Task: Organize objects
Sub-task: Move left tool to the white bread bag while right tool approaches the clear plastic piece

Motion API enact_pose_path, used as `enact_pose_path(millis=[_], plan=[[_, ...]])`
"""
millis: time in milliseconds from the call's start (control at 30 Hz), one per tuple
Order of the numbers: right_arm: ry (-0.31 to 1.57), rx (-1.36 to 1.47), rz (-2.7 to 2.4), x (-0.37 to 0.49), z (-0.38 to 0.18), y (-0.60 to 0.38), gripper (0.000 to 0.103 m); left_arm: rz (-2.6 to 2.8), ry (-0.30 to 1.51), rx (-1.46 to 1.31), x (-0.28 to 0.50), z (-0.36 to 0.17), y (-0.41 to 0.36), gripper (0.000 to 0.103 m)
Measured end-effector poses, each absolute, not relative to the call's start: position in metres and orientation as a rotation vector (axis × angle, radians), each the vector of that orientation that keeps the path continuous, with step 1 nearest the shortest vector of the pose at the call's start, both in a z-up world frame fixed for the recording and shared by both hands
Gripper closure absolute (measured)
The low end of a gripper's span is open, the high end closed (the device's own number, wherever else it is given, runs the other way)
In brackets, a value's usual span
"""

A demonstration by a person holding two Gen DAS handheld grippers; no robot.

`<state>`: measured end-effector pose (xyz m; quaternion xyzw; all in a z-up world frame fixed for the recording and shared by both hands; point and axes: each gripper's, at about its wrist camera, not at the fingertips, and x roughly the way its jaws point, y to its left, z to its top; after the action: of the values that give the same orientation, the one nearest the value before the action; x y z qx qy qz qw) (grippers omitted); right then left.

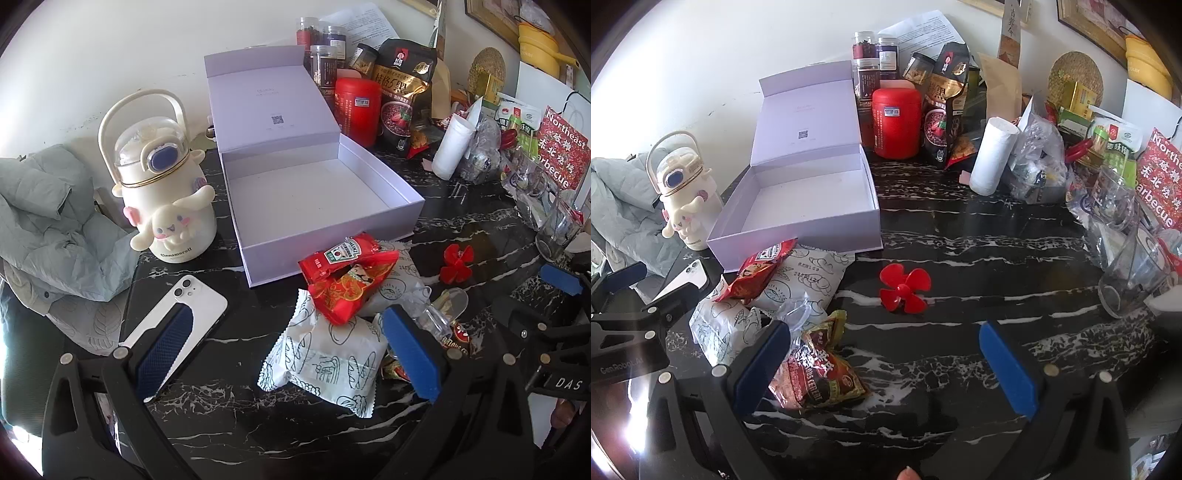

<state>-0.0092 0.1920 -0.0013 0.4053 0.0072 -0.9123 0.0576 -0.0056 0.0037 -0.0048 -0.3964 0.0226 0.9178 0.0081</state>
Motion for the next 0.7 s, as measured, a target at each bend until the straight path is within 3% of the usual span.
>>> enact_pose_path(millis=[700], plan=[[-0.049,1.294,-2.629,-0.006,-0.021,0.191,0.000,2.824,0.012,-1.304,0.002,-0.020,0.001,0.000]])
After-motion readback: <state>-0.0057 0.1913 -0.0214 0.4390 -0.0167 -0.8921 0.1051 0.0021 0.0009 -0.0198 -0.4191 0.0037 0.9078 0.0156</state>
